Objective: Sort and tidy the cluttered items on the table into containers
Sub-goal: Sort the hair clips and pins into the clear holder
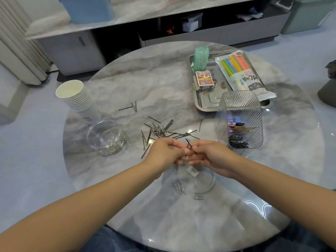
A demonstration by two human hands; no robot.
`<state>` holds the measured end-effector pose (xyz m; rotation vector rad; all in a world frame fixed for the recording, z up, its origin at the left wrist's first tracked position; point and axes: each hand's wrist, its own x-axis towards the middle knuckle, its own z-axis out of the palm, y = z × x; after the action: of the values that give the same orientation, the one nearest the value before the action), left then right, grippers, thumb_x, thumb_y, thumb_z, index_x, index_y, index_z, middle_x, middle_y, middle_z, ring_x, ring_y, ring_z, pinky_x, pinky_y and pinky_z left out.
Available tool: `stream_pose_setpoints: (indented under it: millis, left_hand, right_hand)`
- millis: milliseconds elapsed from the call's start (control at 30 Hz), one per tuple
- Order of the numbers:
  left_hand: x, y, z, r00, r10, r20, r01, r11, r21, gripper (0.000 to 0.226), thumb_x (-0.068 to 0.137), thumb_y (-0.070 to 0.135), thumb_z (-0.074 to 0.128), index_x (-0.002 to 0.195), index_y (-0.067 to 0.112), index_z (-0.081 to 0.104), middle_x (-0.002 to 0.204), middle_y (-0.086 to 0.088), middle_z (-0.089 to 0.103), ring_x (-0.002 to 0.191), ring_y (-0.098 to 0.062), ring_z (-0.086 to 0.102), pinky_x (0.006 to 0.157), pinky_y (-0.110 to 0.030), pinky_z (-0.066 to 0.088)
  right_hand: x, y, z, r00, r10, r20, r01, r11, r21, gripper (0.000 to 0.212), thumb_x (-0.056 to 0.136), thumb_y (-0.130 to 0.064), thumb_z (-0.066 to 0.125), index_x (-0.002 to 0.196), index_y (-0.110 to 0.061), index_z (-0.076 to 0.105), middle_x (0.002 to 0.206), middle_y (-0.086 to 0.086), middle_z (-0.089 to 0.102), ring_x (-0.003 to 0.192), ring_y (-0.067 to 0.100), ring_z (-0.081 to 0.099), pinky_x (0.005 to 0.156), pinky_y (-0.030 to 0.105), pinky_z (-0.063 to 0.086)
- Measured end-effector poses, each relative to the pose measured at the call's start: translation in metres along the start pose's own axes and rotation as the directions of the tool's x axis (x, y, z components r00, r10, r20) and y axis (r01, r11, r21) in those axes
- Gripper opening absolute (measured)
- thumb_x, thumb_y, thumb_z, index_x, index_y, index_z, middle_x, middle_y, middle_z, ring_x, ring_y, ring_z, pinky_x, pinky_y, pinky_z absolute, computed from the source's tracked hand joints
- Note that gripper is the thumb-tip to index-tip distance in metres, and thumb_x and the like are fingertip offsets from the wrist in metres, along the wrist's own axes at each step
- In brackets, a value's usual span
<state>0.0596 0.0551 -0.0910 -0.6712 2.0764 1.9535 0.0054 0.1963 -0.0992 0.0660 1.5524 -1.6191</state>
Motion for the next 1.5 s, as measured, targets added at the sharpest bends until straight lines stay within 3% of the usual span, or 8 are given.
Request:
stream_pose_setpoints:
  millis: [267,500,633,833,933,1033,1267,1500]
  left_hand:
    - [0.027,0.011,-0.002,0.985,0.165,-0.043,-0.138,0.917,0.373,0.005,0.084,0.014,0.068,0.080,0.013,0.069,0.066,0.003,0.067,0.057,-0.009,0.065,0.051,-0.018,0.047]
    - [0.079,-0.002,-0.016,0.952,0.306,0.027,-0.186,0.503,0.844,0.028,0.084,0.029,0.068,0.108,0.016,0.063,0.106,-0.001,0.051,0.113,-0.017,0.042,0.089,-0.029,0.039]
    - [0.090,0.005,-0.005,0.937,0.331,0.115,-0.239,0.362,0.901,0.010,0.087,0.015,0.064,0.096,0.010,0.066,0.106,-0.008,0.056,0.113,-0.024,0.045,0.086,-0.032,0.041]
    - [0.088,0.007,0.007,0.909,0.300,0.290,-0.267,-0.114,0.957,0.025,0.094,0.008,0.043,0.117,0.004,0.051,0.120,-0.012,0.049,0.117,-0.029,0.040,0.089,-0.033,0.039]
    - [0.086,0.005,0.006,0.914,0.276,0.299,-0.259,-0.173,0.950,0.029,0.093,0.007,0.040,0.121,0.003,0.046,0.122,-0.013,0.047,0.117,-0.029,0.038,0.089,-0.032,0.038]
    - [0.084,0.006,-0.002,0.939,0.242,0.244,-0.245,-0.027,0.969,0.027,0.090,0.002,0.043,0.117,0.003,0.048,0.120,-0.013,0.047,0.116,-0.028,0.038,0.088,-0.032,0.038]
    - [0.066,0.037,-0.008,0.998,0.040,0.055,-0.066,0.766,0.640,0.025,0.098,0.018,0.045,0.074,0.020,0.051,0.075,0.001,0.055,0.064,-0.009,0.048,0.055,-0.021,0.036]
    - [0.043,0.035,0.009,0.997,-0.031,0.064,0.002,0.916,0.401,0.013,0.091,0.020,0.060,0.079,0.019,0.062,0.074,0.003,0.062,0.074,-0.012,0.058,0.058,-0.020,0.044]
  right_hand:
    - [0.008,-0.004,-0.008,0.992,0.090,-0.089,-0.068,0.973,0.223,0.022,0.100,-0.009,0.038,0.090,-0.005,0.057,0.077,0.011,0.063,0.064,0.016,0.067,0.060,0.024,0.055]
    - [0.016,-0.013,-0.013,0.970,0.185,-0.158,-0.127,0.940,0.317,0.025,0.100,-0.008,0.031,0.092,-0.005,0.055,0.061,0.002,0.042,0.053,0.012,0.040,0.052,0.023,0.035]
    - [0.017,-0.018,-0.010,0.971,0.182,-0.152,-0.132,0.947,0.294,0.027,0.100,-0.008,0.031,0.090,-0.005,0.055,0.057,0.001,0.038,0.051,0.012,0.034,0.051,0.023,0.029]
    - [0.019,-0.015,-0.013,0.958,0.191,-0.214,-0.130,0.954,0.271,0.020,0.099,-0.011,0.038,0.091,-0.006,0.055,0.058,0.000,0.032,0.051,0.012,0.032,0.050,0.023,0.028]
    - [0.019,-0.017,-0.011,0.956,0.173,-0.239,-0.112,0.962,0.247,0.016,0.099,-0.012,0.041,0.093,-0.007,0.054,0.059,-0.001,0.029,0.052,0.011,0.030,0.049,0.022,0.028]
    - [0.021,-0.015,-0.010,0.951,0.152,-0.269,-0.102,0.977,0.189,0.022,0.101,-0.012,0.037,0.090,-0.006,0.054,0.058,0.000,0.029,0.053,0.011,0.030,0.050,0.023,0.029]
    - [0.021,-0.015,-0.010,0.965,0.083,-0.248,-0.036,0.981,0.190,0.029,0.102,-0.011,0.031,0.090,-0.006,0.056,0.062,0.004,0.045,0.061,0.017,0.051,0.060,0.026,0.044]
    - [0.019,-0.016,-0.008,0.999,0.036,0.008,-0.036,0.887,0.461,0.031,0.102,-0.014,0.031,0.111,0.000,0.058,0.100,0.015,0.068,0.096,0.027,0.064,0.085,0.035,0.053]
